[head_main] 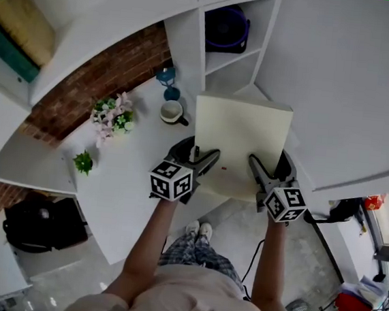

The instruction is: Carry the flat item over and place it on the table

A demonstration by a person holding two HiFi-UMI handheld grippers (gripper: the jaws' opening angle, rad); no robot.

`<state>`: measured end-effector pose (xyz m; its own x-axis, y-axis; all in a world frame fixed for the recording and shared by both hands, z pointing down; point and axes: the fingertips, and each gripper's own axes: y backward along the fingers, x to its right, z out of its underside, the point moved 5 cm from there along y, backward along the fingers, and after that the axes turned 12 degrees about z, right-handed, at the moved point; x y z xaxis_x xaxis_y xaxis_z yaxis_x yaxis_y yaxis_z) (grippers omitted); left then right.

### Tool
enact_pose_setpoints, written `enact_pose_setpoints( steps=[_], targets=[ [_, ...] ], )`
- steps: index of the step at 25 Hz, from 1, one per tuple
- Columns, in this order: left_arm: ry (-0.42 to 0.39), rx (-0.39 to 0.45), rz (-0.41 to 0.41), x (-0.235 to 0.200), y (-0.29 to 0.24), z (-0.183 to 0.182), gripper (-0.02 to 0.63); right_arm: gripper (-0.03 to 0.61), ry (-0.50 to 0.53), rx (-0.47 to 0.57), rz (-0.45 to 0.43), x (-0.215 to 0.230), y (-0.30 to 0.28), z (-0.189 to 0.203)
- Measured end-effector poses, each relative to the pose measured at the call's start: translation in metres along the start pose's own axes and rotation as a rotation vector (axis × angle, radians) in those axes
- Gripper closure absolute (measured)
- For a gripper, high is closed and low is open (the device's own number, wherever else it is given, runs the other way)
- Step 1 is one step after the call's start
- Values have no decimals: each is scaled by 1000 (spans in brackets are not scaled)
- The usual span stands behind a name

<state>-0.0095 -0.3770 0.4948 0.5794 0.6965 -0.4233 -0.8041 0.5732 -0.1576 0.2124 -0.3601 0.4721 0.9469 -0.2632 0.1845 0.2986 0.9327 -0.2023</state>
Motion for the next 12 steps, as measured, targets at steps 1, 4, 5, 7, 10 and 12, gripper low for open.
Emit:
enact_pose_setpoints(
  steps=[1, 4, 5, 7, 10, 12],
  targets=[
    [10, -13, 0, -5, -3, 4, 275, 153, 1, -19, 4, 2, -5, 5],
    [37, -49, -2, -20, -12, 15, 275, 153, -3, -72, 17, 7, -18, 17],
    [46, -58, -2, -24, -15, 18, 275, 153, -7, -88, 22, 8, -22, 21],
    [66, -77, -3, -32, -19, 24, 275, 153, -12, -119, 29, 11, -29, 28],
    [89, -101, -6, -42, -24, 32, 275, 153, -16, -159, 32, 14, -38, 37],
    [103, -106, -8, -48, -27, 36, 275, 153, -28, -181, 34, 17, -45, 43]
  ],
)
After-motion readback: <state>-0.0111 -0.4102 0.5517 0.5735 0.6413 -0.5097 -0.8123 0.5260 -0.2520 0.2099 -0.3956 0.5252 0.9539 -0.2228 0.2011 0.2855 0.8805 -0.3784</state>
